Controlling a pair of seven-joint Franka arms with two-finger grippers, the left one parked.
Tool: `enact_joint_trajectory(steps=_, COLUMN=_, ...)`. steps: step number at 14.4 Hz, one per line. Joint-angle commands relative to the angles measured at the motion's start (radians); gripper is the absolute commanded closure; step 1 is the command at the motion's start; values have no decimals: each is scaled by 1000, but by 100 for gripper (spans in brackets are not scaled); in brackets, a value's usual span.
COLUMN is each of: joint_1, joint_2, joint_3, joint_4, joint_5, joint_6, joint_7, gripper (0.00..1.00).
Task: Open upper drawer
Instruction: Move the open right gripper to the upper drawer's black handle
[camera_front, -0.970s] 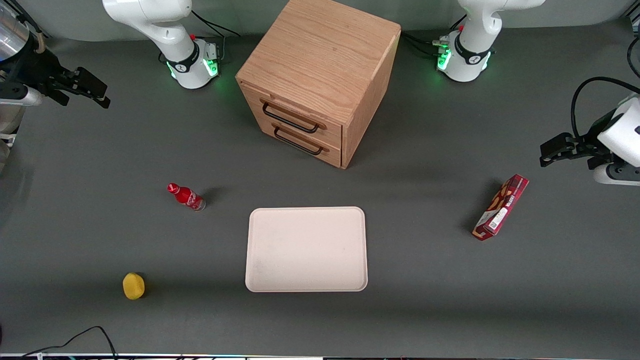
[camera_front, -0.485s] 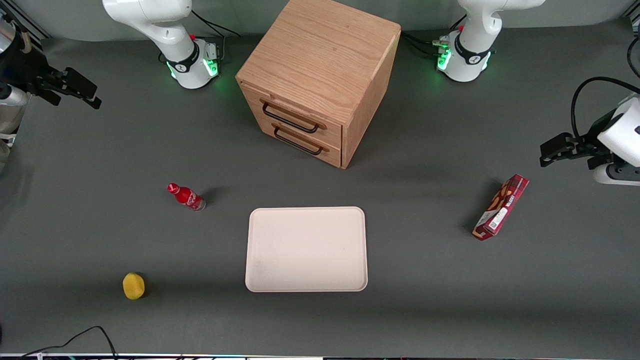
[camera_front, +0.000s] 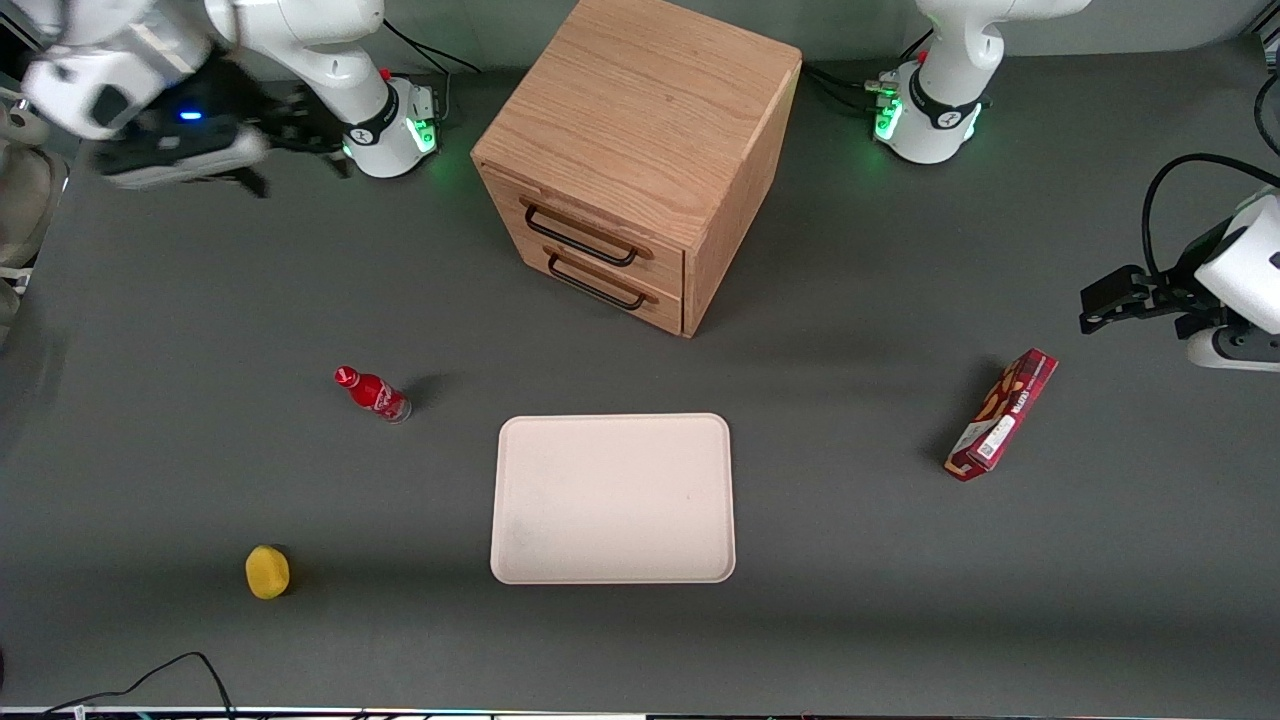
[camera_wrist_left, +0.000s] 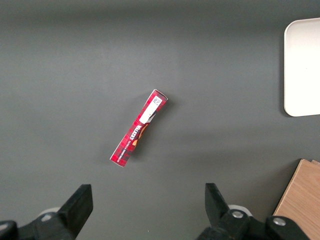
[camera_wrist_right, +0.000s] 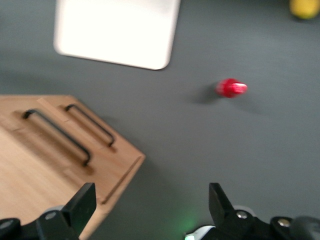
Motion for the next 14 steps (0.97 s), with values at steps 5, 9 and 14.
enact_joint_trajectory(steps=5, joint_1=-2, joint_2=219, joint_3=125, joint_4=113, joint_5=138, joint_6=32, joint_7=-390, gripper=0)
enact_joint_trajectory(steps=9, joint_1=-12, joint_2=314, joint_3=122, joint_4=99, joint_5=245, joint_6=46, joint_7=-627, gripper=0)
enact_joint_trajectory(steps=14, joint_1=-6, joint_2=393, joint_3=121, joint_4=1, joint_5=272, joint_6=160, joint_7=-688, gripper=0)
